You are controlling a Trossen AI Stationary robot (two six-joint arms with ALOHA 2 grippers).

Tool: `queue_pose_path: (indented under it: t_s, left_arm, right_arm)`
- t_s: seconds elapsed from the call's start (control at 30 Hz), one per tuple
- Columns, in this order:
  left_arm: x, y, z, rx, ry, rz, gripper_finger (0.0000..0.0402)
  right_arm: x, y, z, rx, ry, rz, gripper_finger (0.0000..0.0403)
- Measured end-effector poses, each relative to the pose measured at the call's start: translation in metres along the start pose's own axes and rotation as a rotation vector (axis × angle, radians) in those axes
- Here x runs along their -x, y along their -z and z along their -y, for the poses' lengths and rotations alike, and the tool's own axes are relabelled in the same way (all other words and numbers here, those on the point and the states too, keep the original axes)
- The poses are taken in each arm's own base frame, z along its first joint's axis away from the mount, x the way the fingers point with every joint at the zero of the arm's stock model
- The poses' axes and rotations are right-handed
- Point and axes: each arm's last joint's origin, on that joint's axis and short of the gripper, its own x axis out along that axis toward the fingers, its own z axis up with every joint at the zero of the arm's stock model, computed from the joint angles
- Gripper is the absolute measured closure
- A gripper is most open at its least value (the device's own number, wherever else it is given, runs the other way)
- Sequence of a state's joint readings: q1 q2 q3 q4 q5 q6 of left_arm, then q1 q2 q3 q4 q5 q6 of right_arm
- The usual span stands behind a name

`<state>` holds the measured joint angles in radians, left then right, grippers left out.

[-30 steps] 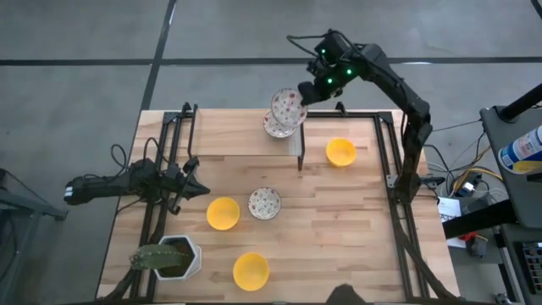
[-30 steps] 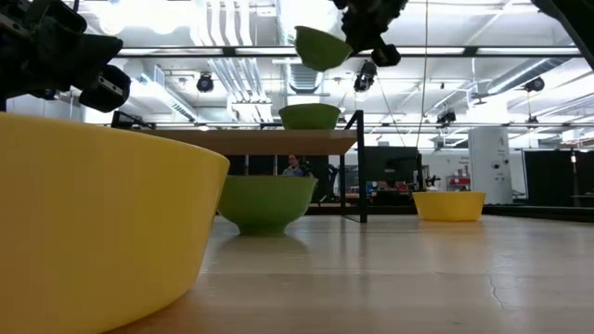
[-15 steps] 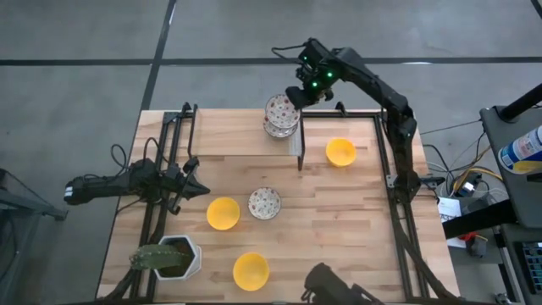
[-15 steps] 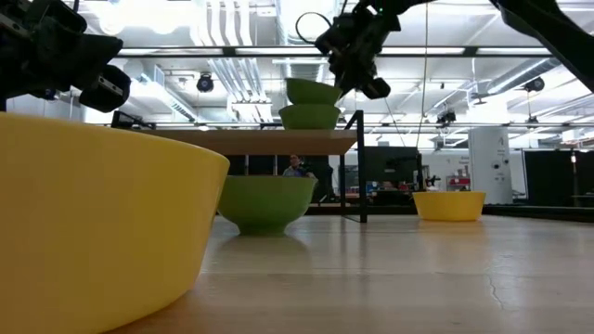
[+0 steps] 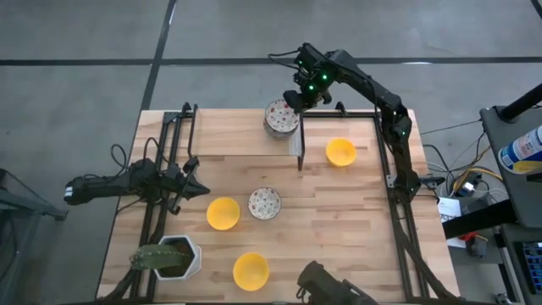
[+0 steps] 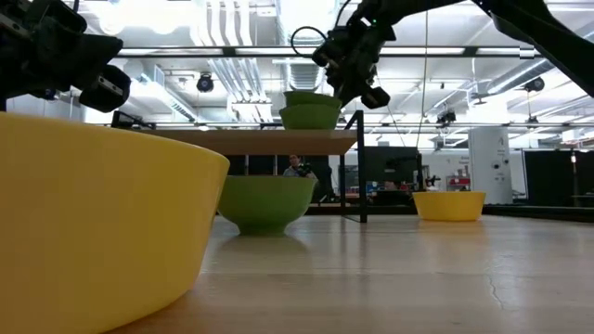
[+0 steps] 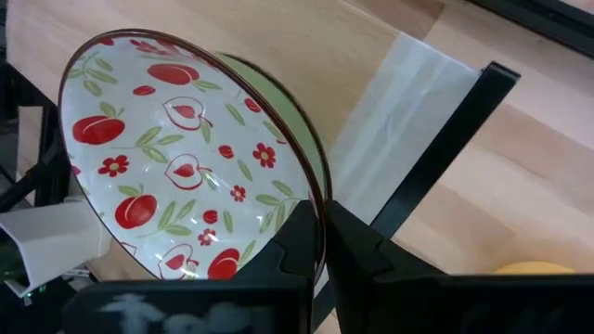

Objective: Pick & Place Mini bowls
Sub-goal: Stack the bottom white patterned bowl on top of the white patterned bowl on the shelf

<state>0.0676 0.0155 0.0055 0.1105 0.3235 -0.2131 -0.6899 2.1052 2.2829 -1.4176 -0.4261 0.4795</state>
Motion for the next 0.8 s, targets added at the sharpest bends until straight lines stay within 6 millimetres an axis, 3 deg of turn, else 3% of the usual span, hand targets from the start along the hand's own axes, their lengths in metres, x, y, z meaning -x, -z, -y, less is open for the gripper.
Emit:
queue_pose_path:
  t_s: [0.8]
  left_arm:
    - [0.0000, 0.0000, 0.0000, 0.000, 0.000, 0.000, 0.0402]
  right_arm:
    - [-0.0047, 0.0015, -0.0003, 0.012, 0.012, -0.024, 0.0390]
